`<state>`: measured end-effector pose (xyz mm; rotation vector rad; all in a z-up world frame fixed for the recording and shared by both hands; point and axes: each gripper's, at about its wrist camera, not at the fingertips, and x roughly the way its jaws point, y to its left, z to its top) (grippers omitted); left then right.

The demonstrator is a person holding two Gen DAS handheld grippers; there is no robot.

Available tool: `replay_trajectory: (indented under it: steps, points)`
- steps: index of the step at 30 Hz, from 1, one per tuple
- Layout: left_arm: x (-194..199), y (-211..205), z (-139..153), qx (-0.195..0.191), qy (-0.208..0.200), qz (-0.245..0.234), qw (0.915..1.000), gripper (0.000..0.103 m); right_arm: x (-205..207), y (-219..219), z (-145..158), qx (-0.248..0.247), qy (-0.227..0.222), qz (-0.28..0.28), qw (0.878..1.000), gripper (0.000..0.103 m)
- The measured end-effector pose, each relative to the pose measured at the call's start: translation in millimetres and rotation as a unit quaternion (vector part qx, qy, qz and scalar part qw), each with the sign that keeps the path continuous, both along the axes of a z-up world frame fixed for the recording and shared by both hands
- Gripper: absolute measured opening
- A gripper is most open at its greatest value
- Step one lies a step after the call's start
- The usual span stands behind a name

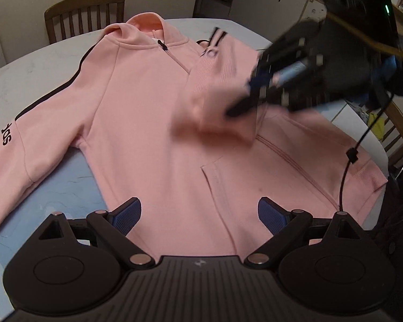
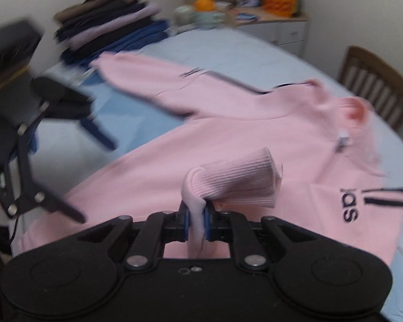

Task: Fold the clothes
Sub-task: 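Fold the sleeve across the hoodie front with the right gripper and release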

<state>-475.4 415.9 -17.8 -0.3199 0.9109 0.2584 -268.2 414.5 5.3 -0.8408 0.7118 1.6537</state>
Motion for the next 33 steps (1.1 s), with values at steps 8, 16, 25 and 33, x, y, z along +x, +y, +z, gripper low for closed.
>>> replay_trajectory:
  steps: [8, 16, 25, 33]
  points:
    - [0, 20, 0, 0.012, -0.024, -0.032, 0.9991, 0.094, -14, -26, 7, -0.035, -0.002, 0.006, 0.999, 0.103]
    - [39, 19, 33, 0.028, -0.093, -0.084, 0.9918, 0.094, 33, -88, 8, -0.081, -0.033, -0.055, 0.995, 0.103]
    - [73, 12, -8, -0.001, -0.027, -0.133, 0.9907, 0.094, 109, -111, -1, -0.063, -0.064, -0.200, 0.976, 0.103]
    - [61, 10, -44, 0.012, 0.048, -0.120, 0.9916, 0.094, 180, -105, -35, -0.056, -0.009, -0.294, 0.954, 0.103]
